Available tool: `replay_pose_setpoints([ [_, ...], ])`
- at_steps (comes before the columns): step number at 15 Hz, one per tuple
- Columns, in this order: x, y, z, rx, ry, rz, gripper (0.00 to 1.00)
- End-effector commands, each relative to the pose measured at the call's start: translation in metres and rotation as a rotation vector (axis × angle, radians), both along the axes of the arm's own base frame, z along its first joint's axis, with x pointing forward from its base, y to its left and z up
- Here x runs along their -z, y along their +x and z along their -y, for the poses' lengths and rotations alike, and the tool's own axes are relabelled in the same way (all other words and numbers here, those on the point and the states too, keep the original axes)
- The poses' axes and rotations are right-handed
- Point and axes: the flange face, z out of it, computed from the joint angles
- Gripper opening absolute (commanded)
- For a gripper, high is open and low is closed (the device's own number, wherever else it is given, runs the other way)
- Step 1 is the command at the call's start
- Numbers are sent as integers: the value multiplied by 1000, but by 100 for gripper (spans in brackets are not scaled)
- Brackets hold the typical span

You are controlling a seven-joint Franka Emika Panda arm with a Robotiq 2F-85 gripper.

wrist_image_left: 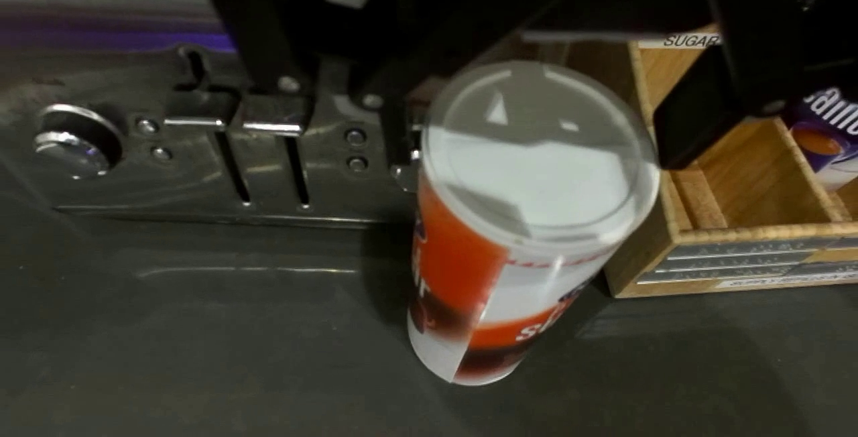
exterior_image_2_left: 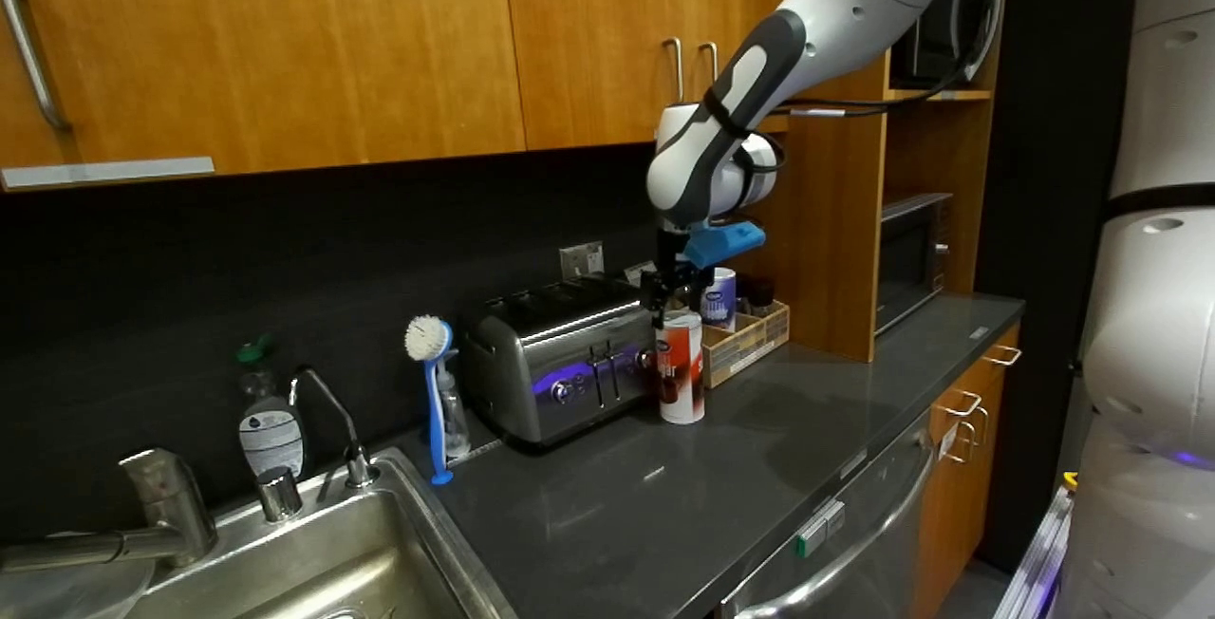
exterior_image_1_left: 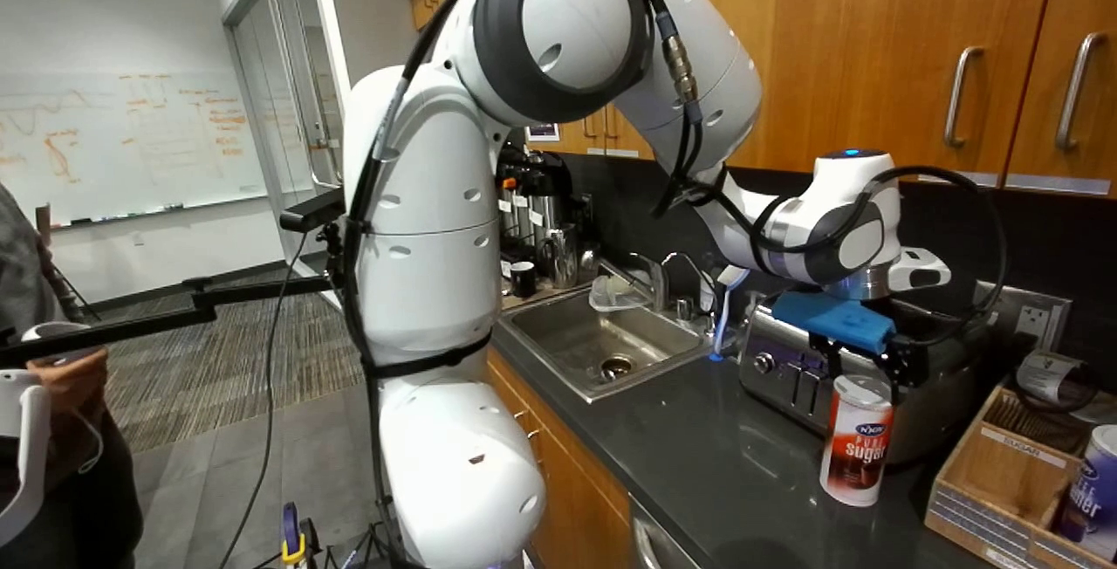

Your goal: Put the white container in the box

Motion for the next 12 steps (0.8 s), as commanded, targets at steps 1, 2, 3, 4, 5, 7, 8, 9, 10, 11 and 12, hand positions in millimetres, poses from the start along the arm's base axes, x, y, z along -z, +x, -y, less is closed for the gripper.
replay_pose_setpoints([
  [1, -31, -22, -20, -27, -11, 20, 67],
  [2, -42, -28, -26, -39, -12, 32, 67],
  [3, -52, -33, -31, -48, -12, 41, 67],
  [4, -60, -36, -35, -56, -21, 41, 67],
  [5, -40, -17, -26, -47, -5, 32, 98],
  [7, -50, -20, -28, -50, -5, 42, 96],
  [8, -49, -20, -28, -49, -5, 40, 98],
  [9, -45, -19, -27, -47, -5, 33, 98],
  [10, -41, -18, -25, -45, -4, 27, 100],
  [11, -39, -18, -25, -34, -5, 21, 100],
  [12, -37, -19, -26, -29, -6, 13, 100],
])
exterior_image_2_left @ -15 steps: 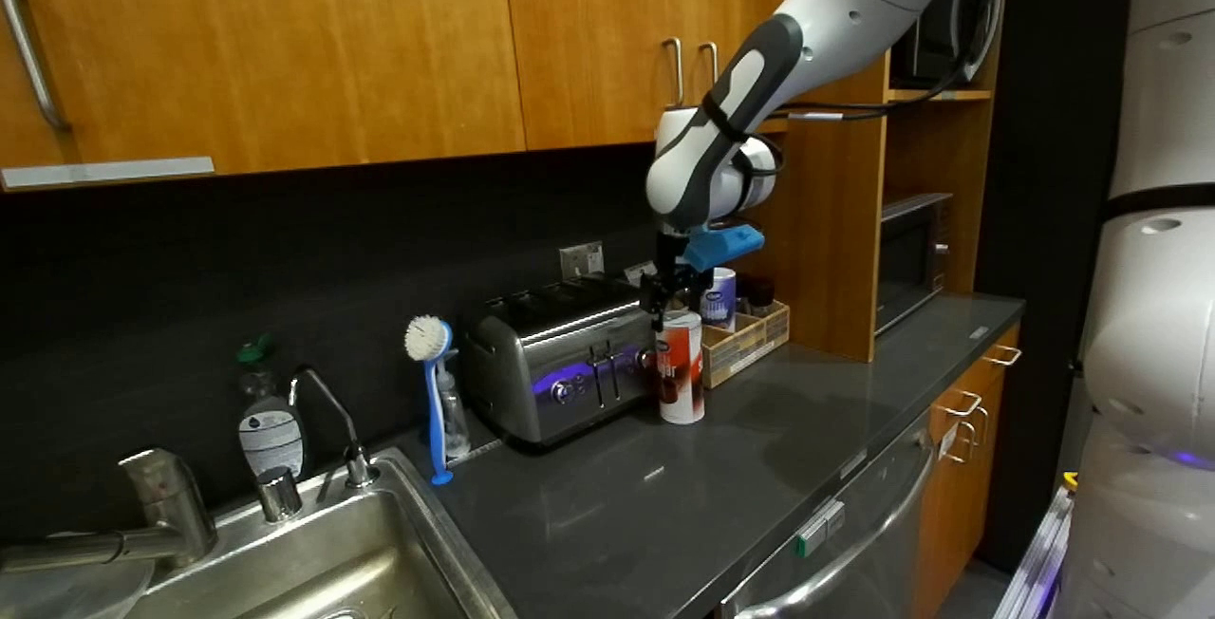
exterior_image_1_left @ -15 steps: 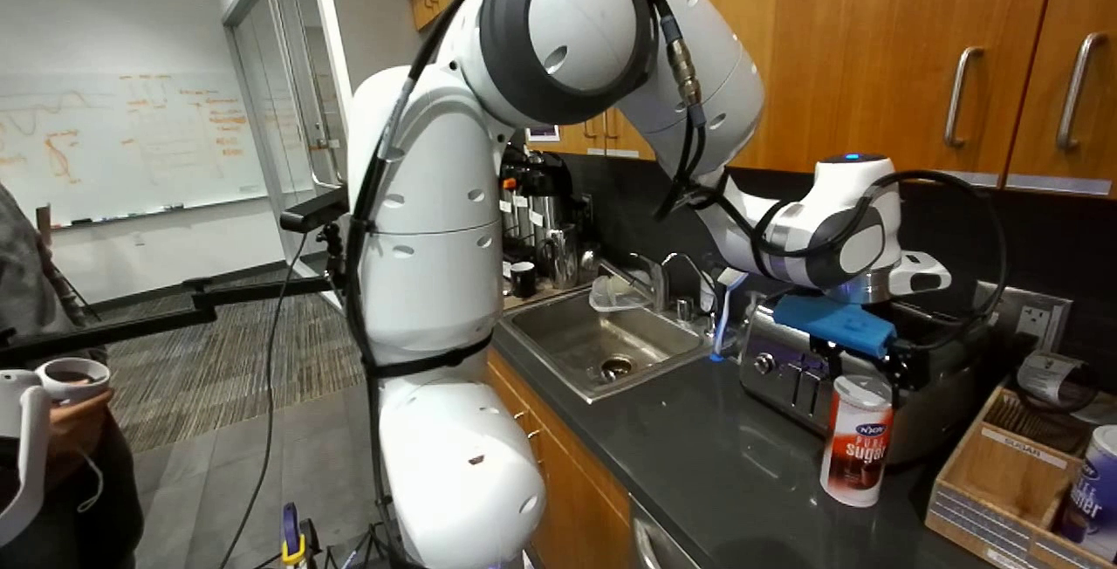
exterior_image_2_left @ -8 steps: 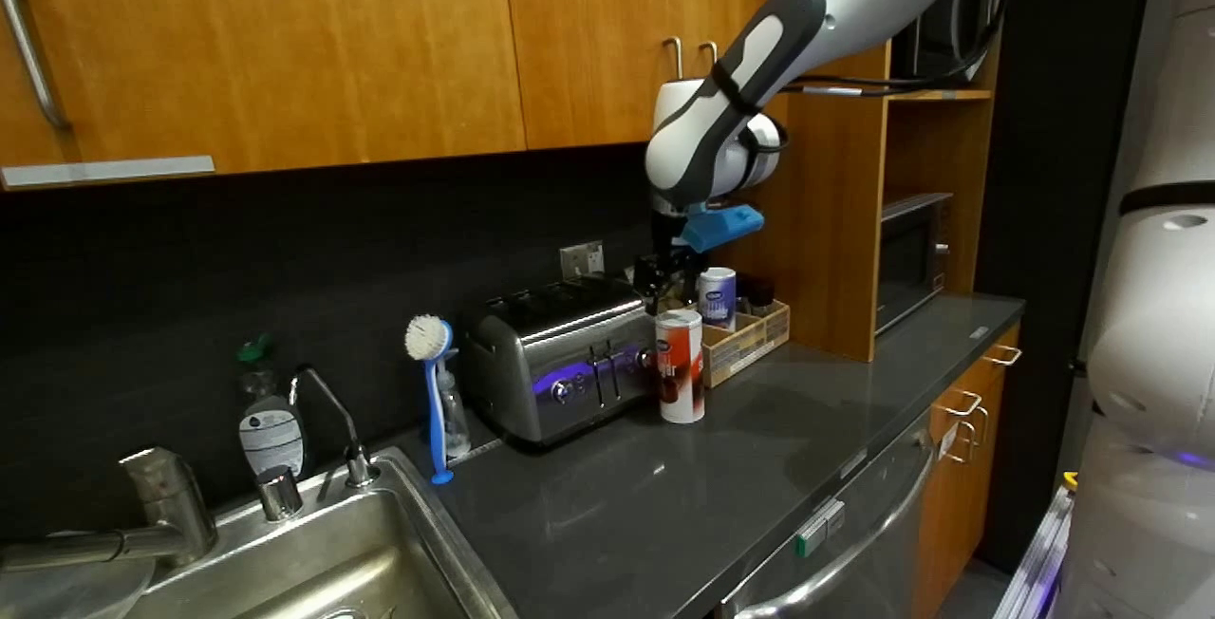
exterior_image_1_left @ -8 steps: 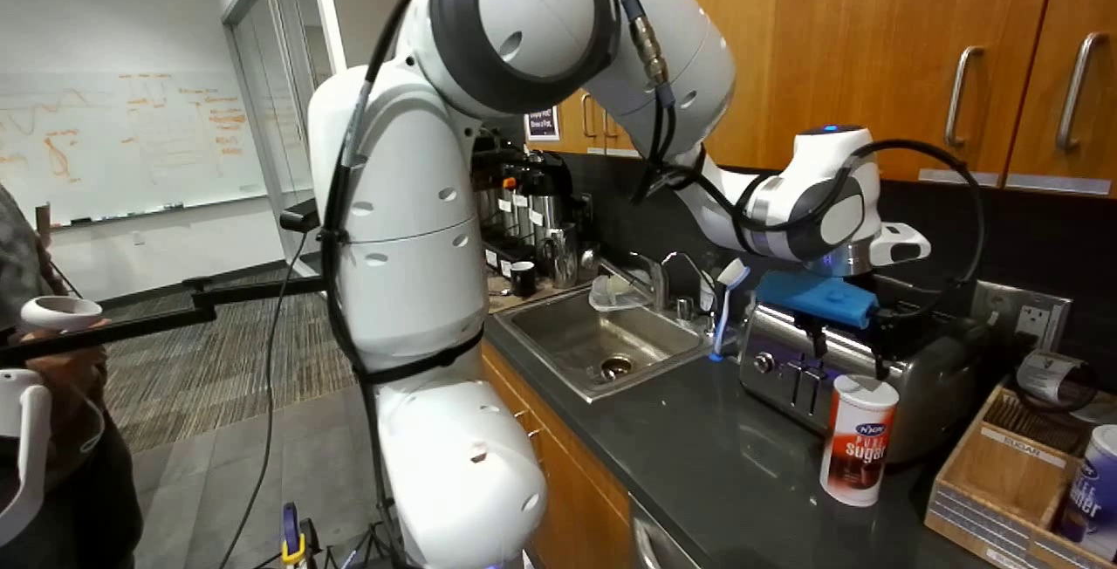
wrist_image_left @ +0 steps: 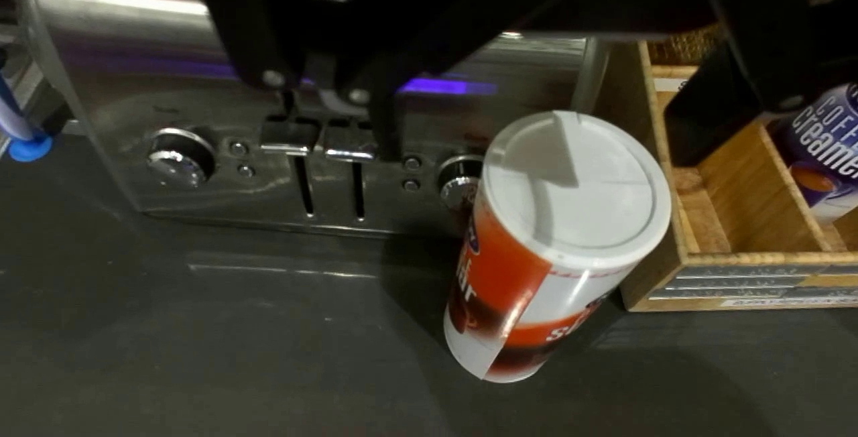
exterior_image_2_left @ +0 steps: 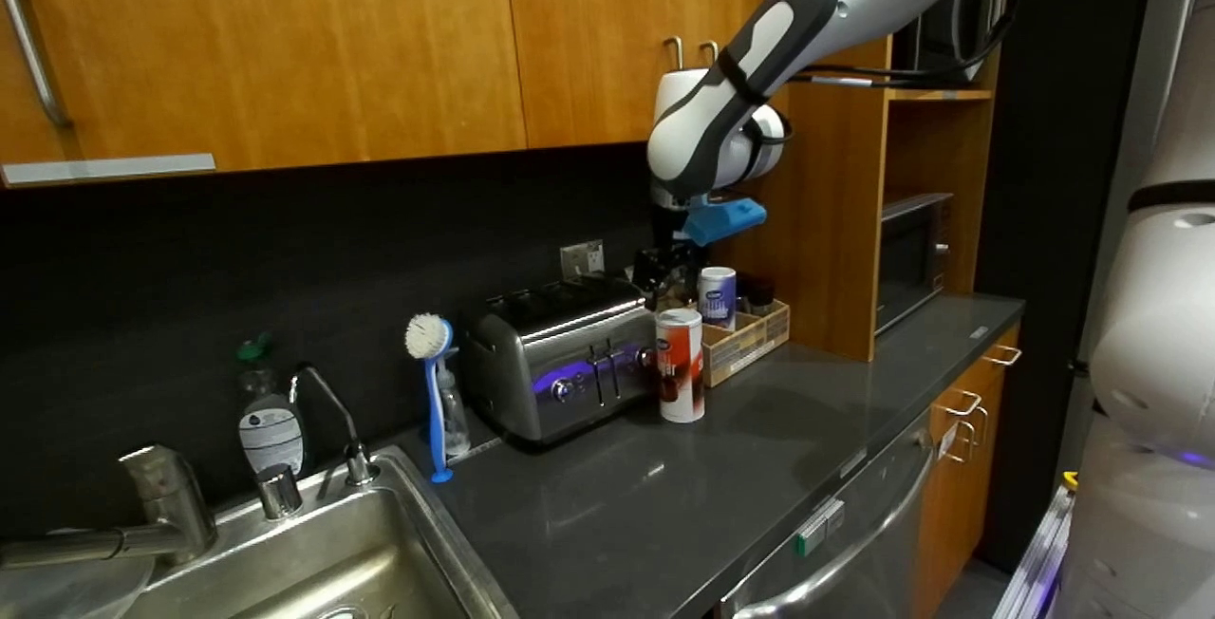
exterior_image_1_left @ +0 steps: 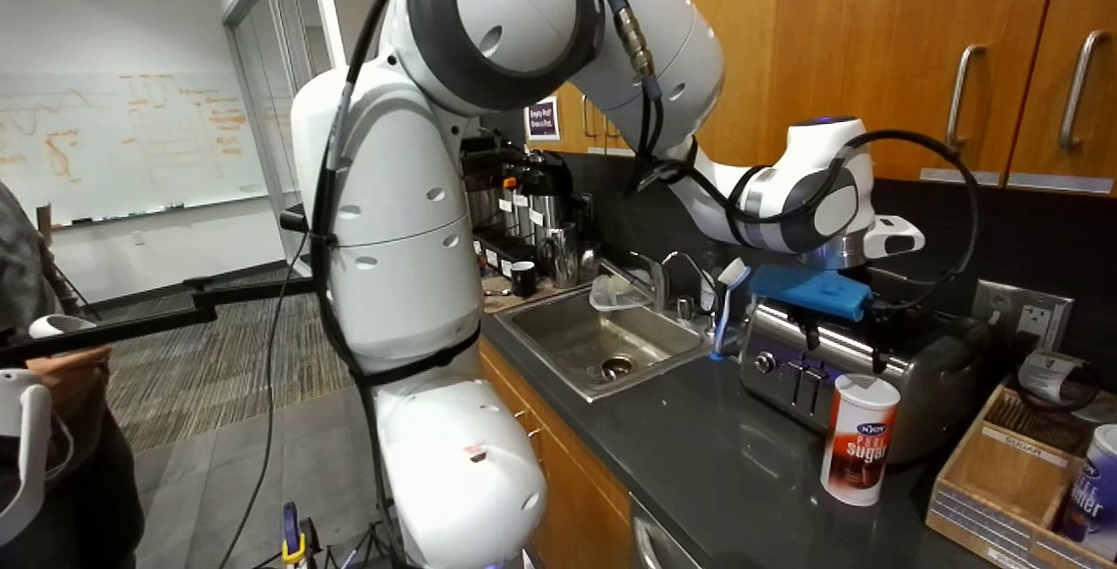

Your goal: Put the white container in the box

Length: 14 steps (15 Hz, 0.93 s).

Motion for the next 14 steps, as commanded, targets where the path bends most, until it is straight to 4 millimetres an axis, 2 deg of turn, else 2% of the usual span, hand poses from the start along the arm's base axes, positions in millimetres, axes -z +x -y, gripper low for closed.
replay_pose_setpoints([
  [1, 1, -3, -1, 21, -1, -21, 100],
  [9, 6, -41, 6, 84, 10, -147, 100],
  [14, 5, -64, 6, 113, 57, -134, 100],
])
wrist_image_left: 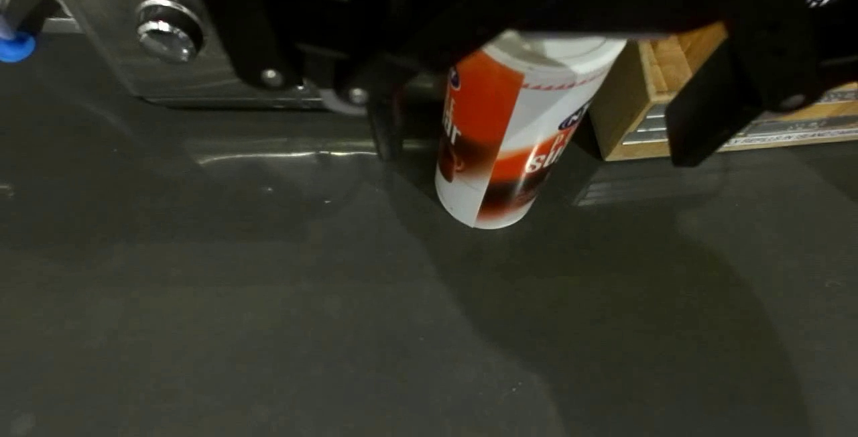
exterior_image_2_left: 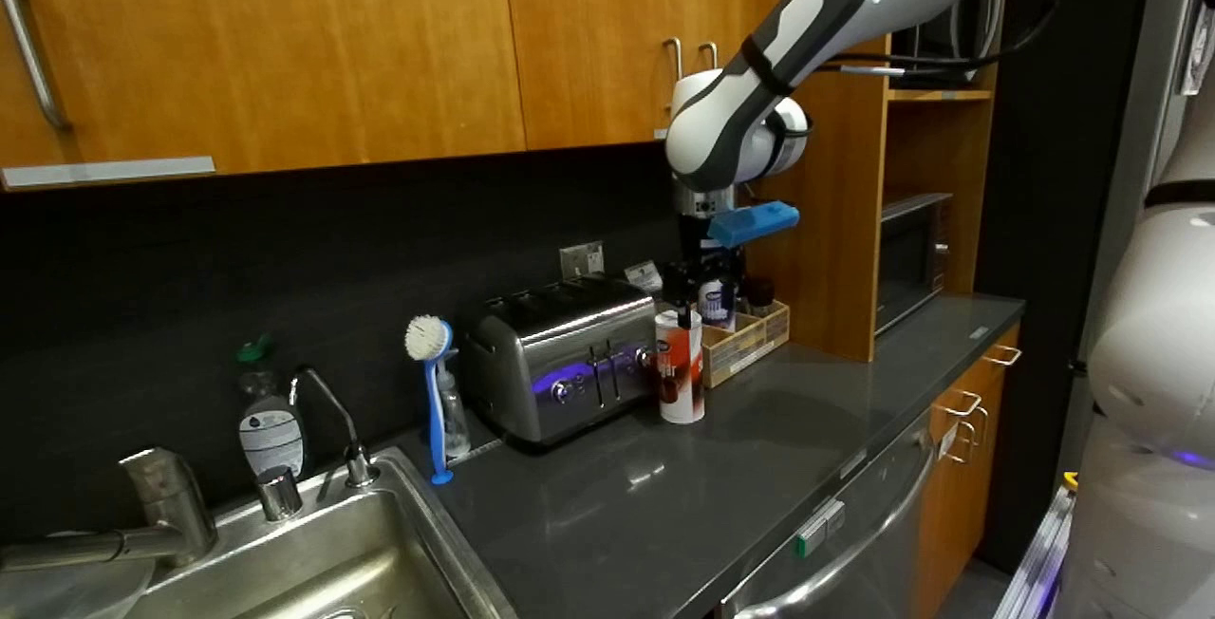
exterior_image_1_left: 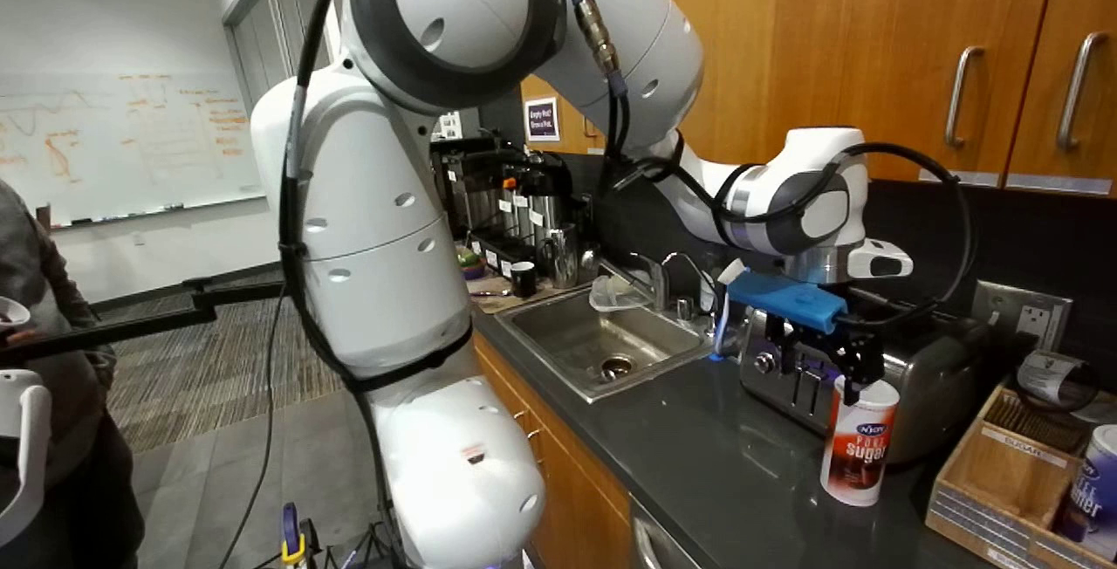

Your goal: Put the white container in the box

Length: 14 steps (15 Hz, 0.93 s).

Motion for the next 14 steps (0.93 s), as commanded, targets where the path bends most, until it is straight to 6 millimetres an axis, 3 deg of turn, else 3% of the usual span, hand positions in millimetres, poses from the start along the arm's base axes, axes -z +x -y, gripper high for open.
replay_pose_setpoints([
  [1, -3, -25, -1, 22, 32, 29, 100],
  [6, 38, -38, 15, 36, 1, 32, 100],
  [10, 70, -31, 22, 76, 41, 151, 100],
  [14, 82, -17, 16, 158, 103, 269, 100],
])
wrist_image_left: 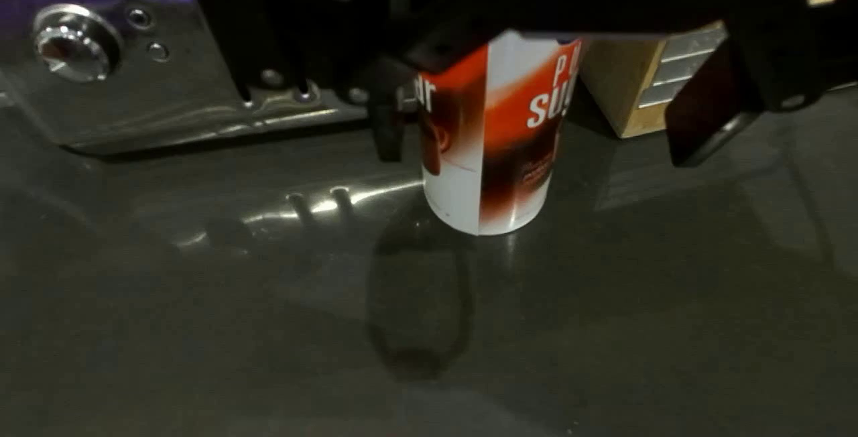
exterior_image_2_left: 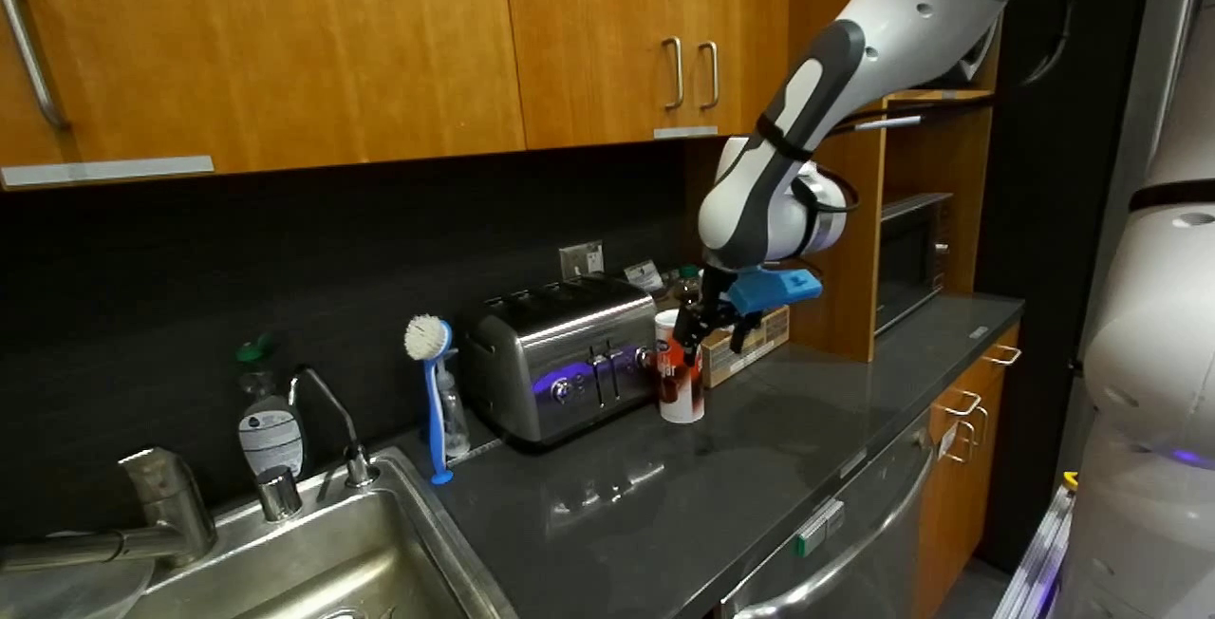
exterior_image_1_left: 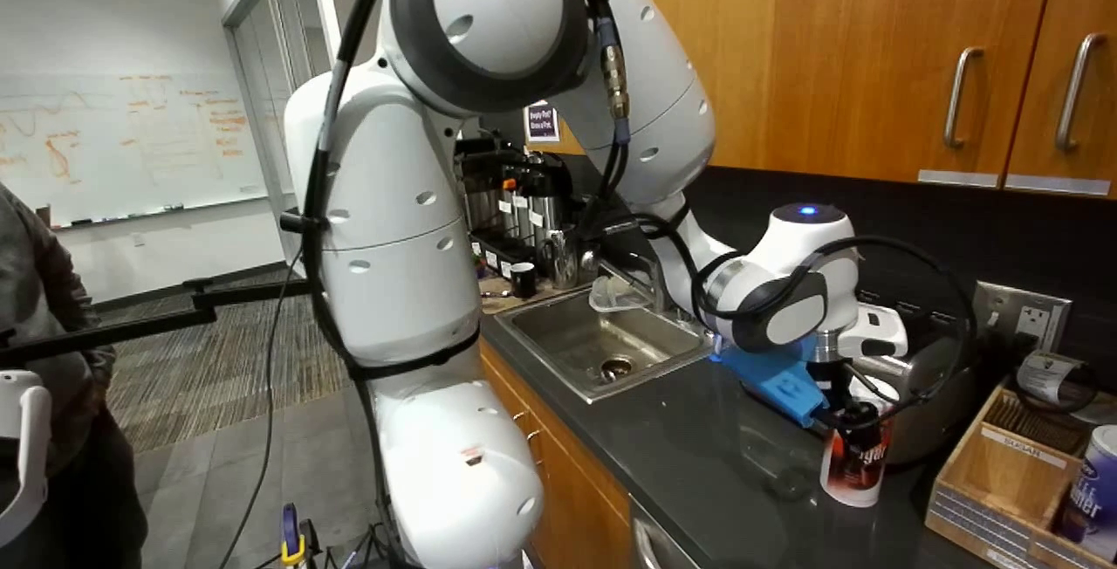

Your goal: Put the white container in the box

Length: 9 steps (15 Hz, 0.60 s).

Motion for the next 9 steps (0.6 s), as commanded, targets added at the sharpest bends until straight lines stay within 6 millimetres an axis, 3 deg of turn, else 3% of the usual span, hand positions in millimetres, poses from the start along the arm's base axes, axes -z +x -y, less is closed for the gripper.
replay_pose_setpoints([
  [1, 5, 11, -6, 55, 51, 97, 100],
  [9, 0, 19, -23, 14, -21, 281, 100],
])
